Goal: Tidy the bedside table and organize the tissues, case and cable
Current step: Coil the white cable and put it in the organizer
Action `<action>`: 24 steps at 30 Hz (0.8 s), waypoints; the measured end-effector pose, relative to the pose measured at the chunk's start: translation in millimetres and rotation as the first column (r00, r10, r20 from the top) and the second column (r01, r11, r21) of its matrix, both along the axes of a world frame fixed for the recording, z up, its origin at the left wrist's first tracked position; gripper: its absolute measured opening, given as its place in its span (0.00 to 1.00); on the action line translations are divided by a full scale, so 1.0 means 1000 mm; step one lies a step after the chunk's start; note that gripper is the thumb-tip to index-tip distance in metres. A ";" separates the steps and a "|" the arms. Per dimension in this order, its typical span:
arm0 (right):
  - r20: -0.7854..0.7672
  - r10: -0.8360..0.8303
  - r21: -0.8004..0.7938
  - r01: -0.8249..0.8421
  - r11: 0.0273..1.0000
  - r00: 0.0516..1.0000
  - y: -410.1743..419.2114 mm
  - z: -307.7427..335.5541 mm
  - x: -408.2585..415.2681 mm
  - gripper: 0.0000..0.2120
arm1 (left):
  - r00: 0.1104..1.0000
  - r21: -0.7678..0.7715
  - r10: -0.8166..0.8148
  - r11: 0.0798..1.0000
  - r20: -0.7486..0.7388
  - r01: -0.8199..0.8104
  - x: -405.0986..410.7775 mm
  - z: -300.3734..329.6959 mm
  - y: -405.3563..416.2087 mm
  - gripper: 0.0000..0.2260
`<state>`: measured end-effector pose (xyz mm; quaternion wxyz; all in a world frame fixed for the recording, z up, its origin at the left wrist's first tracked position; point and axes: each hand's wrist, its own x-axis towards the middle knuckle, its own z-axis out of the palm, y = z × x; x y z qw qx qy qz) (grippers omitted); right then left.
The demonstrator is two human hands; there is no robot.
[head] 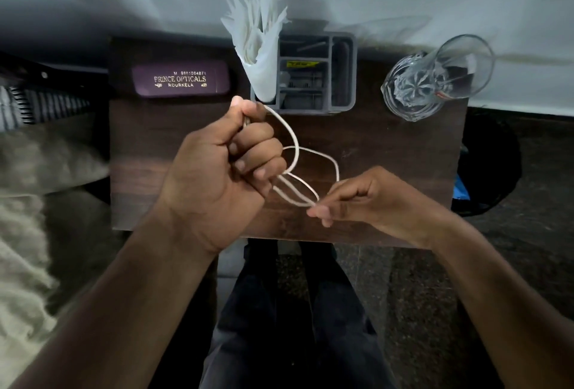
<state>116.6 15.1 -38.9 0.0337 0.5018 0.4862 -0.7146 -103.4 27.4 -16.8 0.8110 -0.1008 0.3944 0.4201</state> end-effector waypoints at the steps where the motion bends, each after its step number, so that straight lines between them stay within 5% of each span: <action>1: 0.059 0.106 0.025 -0.107 0.994 0.993 0.006 0.000 0.000 0.13 | 0.998 0.030 -0.044 0.999 0.053 0.042 -0.003 0.001 -0.002 0.14; 4: 0.195 0.238 0.113 -0.263 0.958 0.951 0.023 0.000 -0.007 0.18 | 0.981 0.119 -0.184 0.977 0.056 0.177 -0.006 0.005 -0.009 0.13; 6: 0.301 0.219 0.227 -0.293 0.929 0.928 0.034 0.002 -0.015 0.20 | 0.929 0.102 -0.328 0.932 -0.173 0.348 -0.003 0.007 -0.012 0.15; 8: 0.390 0.112 0.374 -0.268 0.888 0.914 0.041 0.006 -0.024 0.22 | 0.775 0.047 -0.434 0.859 -0.459 0.509 0.004 0.006 -0.017 0.16; 10: 0.409 -0.013 0.479 -0.202 0.854 0.913 0.043 0.010 -0.035 0.17 | 0.632 0.024 -0.440 0.809 -0.638 0.587 0.014 0.001 -0.022 0.17; 14: 0.400 -0.179 0.522 -0.063 0.850 0.899 0.028 0.009 -0.048 0.07 | 0.531 -0.054 -0.388 0.841 -0.754 0.539 0.026 -0.010 -0.024 0.18; 18: 0.194 -0.453 0.381 0.359 0.852 0.870 0.021 0.010 -0.046 0.10 | 0.261 -0.155 -0.380 0.780 -0.888 0.606 0.026 -0.015 -0.031 0.19; 19: 0.153 -0.488 0.352 0.414 0.839 0.859 0.021 0.013 -0.047 0.10 | 0.253 -0.171 -0.390 0.781 -0.885 0.601 0.027 -0.013 -0.035 0.20; 21: 0.049 -0.515 0.304 0.478 0.824 0.856 0.019 0.022 -0.054 0.06 | 0.387 -0.178 -0.425 0.828 -0.818 0.532 0.032 -0.008 -0.039 0.25; 24: -0.034 -0.505 0.270 0.494 0.826 0.862 0.010 0.029 -0.065 0.04 | 0.816 -0.103 -0.330 0.941 -0.474 0.321 0.034 -0.003 -0.026 0.33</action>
